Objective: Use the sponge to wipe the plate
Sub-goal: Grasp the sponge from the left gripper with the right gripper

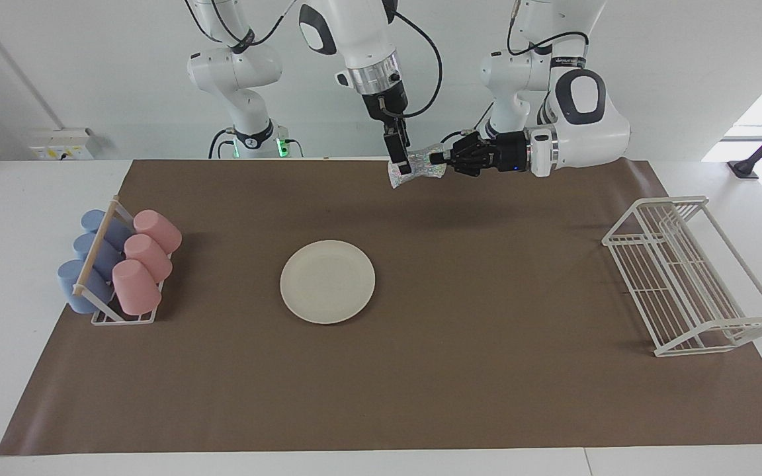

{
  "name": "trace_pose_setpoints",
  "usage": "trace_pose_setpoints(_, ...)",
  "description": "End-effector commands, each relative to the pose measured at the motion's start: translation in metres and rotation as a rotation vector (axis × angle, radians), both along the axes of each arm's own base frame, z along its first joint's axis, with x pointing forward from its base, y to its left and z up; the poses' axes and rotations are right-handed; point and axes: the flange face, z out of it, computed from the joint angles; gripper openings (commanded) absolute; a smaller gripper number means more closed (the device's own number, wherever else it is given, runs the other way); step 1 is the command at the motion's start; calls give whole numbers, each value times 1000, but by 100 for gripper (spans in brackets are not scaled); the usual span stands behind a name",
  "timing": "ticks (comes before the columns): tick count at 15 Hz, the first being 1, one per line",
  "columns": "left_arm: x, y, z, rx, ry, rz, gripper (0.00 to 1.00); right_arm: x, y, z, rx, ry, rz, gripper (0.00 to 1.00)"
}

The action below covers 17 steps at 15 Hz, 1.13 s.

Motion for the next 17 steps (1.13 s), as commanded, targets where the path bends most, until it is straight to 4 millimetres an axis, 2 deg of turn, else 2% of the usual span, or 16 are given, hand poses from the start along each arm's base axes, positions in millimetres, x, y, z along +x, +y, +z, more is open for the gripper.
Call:
trace_pose_setpoints(1,-4,4,4,-28,-7,-15,0,-6,6,-7,18,-22,16,100)
trace_pose_setpoints(6,-3,6,4,-30,-6,-14,0,-9,11,-20,19,-20,24,100)
trace_pose_setpoints(7,-3,6,3,-28,-4,-17,0,-8,11,-20,18,-20,26,97)
trace_pose_setpoints(8,-4,7,3,-21,-7,-22,0,-8,11,-21,13,-22,36,90)
trace_pose_setpoints(9,-4,7,3,-18,-7,-23,0,-8,10,-21,4,-26,59,72)
trace_pose_setpoints(10,-4,7,3,-18,-7,-26,0,-8,10,-21,1,-35,78,62)
trace_pose_setpoints(12,-6,6,2,-18,-5,-42,0,-9,9,-22,-18,-36,90,56)
trace_pose_setpoints(13,-7,6,2,-16,-3,-53,0,-9,9,-22,-21,-37,95,40)
trace_pose_setpoints(14,-7,6,3,-16,-6,-53,0,-8,9,-21,-25,-45,109,17)
trace_pose_setpoints(15,-6,6,3,-15,-7,-50,0,-9,9,-22,-31,-52,133,0)
trace_pose_setpoints(17,-6,6,3,-13,-8,-50,0,-8,9,-22,-34,-58,152,0)
